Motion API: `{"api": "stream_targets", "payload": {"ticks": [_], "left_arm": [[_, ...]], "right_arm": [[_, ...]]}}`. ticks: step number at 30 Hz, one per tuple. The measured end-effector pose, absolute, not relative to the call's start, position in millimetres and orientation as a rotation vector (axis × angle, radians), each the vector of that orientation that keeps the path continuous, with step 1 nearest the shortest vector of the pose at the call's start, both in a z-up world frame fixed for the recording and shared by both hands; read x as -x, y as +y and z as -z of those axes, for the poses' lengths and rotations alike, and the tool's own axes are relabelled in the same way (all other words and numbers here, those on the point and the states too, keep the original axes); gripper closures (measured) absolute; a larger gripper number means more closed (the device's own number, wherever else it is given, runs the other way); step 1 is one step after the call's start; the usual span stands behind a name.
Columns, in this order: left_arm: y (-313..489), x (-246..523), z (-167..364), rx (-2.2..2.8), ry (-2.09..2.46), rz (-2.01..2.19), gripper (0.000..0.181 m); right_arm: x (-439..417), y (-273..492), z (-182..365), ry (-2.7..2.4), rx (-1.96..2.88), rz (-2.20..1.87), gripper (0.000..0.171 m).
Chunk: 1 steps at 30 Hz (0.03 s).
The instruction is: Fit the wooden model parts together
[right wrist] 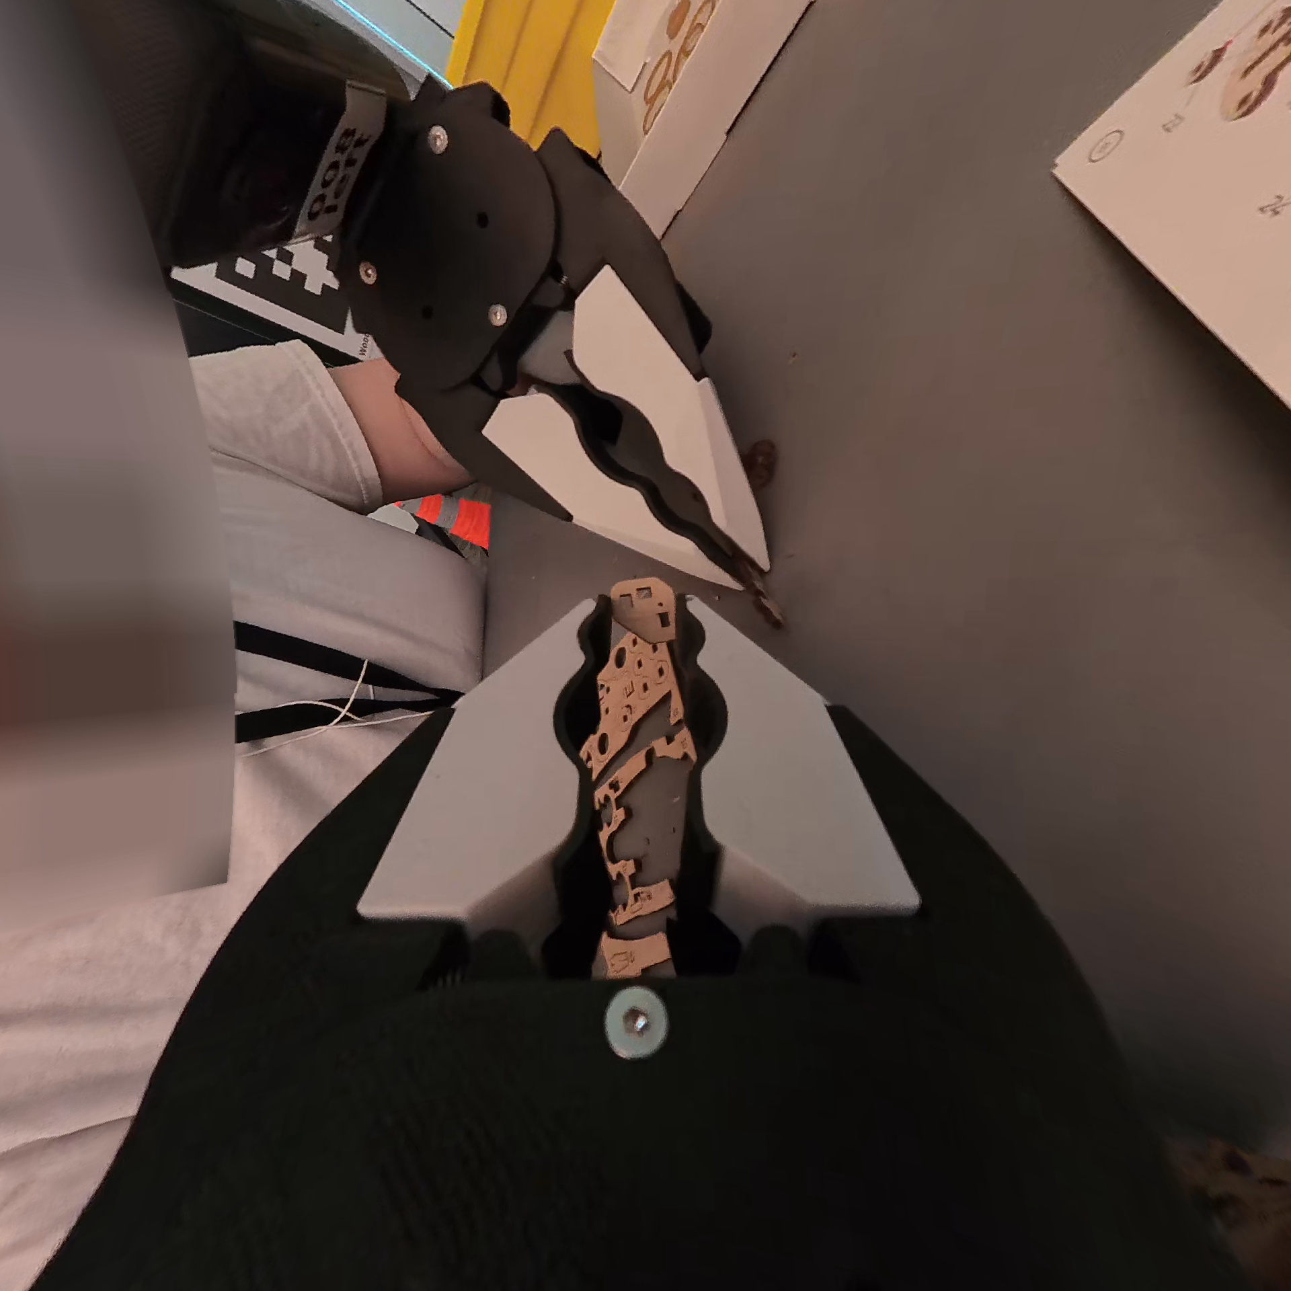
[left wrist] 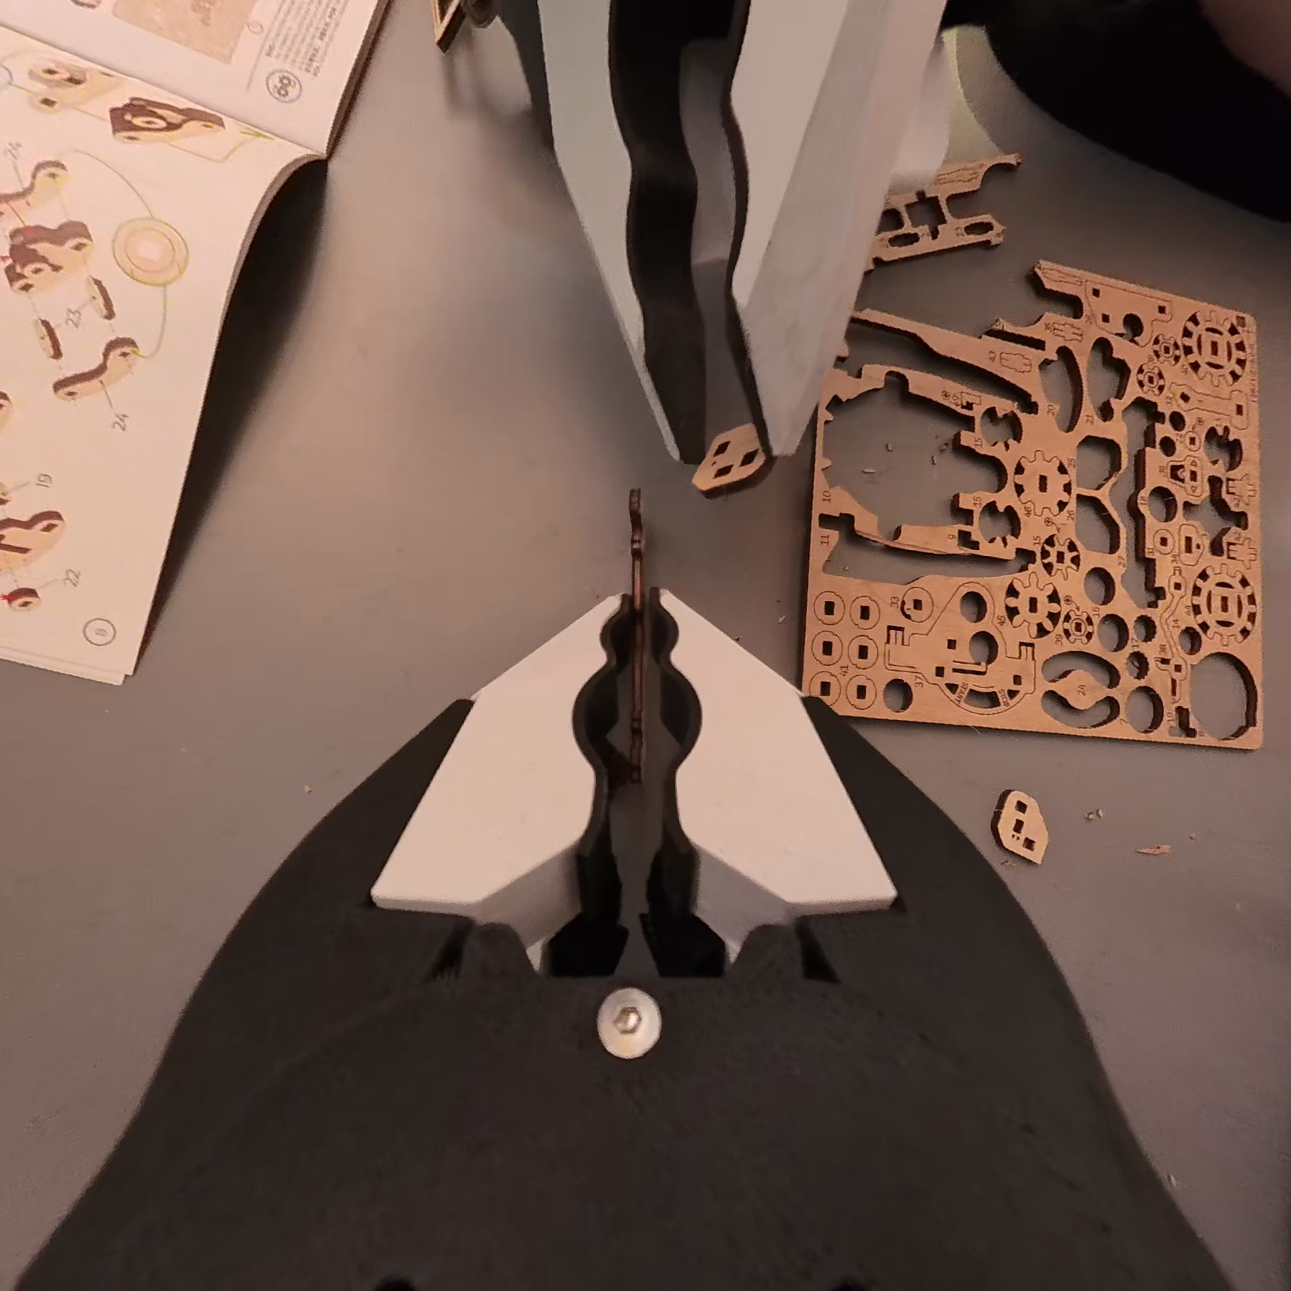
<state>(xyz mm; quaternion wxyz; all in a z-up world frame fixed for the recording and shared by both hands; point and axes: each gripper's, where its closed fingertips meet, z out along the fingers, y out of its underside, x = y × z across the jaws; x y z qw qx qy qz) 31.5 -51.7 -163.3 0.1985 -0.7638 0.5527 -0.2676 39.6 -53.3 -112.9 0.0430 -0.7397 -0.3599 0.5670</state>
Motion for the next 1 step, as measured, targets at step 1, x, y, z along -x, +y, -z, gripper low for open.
{"api": "stream_targets", "payload": {"ticks": [1], "left_arm": [[-52.1,-31.6,163.3,2.133,1.552,0.745,0.178]], "right_arm": [[-40.2,-53.5,112.7,-1.1,2.263,-1.73,0.155]]}}
